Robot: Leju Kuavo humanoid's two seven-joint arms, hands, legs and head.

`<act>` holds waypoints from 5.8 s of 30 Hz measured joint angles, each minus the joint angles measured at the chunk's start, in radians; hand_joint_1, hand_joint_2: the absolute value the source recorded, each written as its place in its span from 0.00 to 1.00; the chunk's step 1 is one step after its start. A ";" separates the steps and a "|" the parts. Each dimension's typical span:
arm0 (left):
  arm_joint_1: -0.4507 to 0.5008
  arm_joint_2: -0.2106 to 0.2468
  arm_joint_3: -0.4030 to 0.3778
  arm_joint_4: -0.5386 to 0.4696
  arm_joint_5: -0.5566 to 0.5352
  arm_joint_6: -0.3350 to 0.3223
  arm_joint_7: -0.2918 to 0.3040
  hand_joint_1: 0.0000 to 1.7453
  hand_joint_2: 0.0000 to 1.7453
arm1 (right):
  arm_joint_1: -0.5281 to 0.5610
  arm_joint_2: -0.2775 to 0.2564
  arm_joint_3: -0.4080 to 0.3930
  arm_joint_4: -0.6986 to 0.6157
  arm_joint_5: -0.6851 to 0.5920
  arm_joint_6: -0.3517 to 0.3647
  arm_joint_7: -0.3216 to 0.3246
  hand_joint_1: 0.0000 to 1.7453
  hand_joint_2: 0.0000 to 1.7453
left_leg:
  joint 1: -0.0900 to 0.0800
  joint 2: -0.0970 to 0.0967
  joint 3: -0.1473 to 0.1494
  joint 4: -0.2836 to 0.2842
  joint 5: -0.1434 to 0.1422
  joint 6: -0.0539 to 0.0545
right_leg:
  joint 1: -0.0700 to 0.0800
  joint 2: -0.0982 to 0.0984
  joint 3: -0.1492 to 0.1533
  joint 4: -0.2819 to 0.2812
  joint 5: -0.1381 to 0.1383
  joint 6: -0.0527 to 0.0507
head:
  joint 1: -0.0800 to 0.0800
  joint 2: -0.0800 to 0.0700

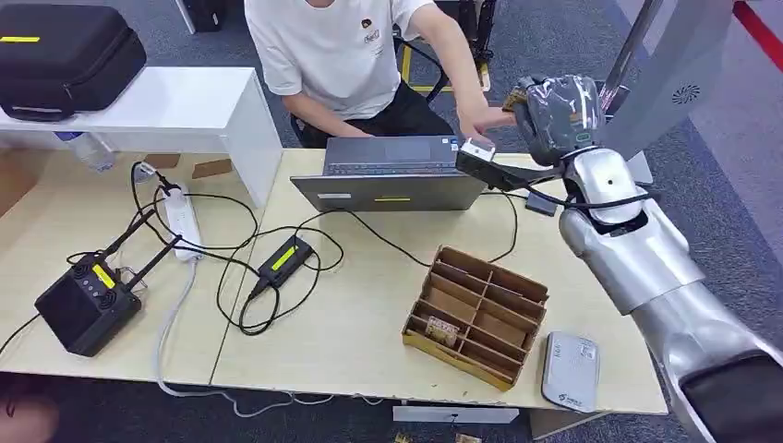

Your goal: Pass the card to the sensor for recognition and then transmit it.

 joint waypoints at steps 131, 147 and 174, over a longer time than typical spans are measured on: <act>0.047 -0.014 -0.009 0.015 0.296 0.039 0.050 0.00 1.00 | 0.672 -0.295 0.033 -0.774 -0.048 0.321 0.162 0.00 1.00 | 0.000 0.000 0.000 -0.001 -0.002 -0.001 | 0.000 -0.001 -0.001 -0.002 -0.002 0.000 | 0.000 0.000; 0.048 -0.014 -0.009 0.016 0.309 0.039 0.048 0.00 1.00 | 0.499 -0.322 0.096 -0.765 -0.141 0.483 0.162 0.00 1.00 | 0.000 -0.001 0.000 -0.001 -0.002 -0.001 | 0.000 -0.001 -0.001 -0.002 -0.002 -0.001 | 0.000 0.000; 0.049 -0.015 -0.009 0.016 0.330 0.037 0.049 0.00 1.00 | 0.577 -0.317 0.134 -0.692 -0.188 0.354 0.162 0.00 1.00 | 0.000 -0.001 0.000 -0.001 -0.002 -0.001 | 0.000 -0.001 -0.001 -0.002 -0.002 -0.001 | 0.000 0.000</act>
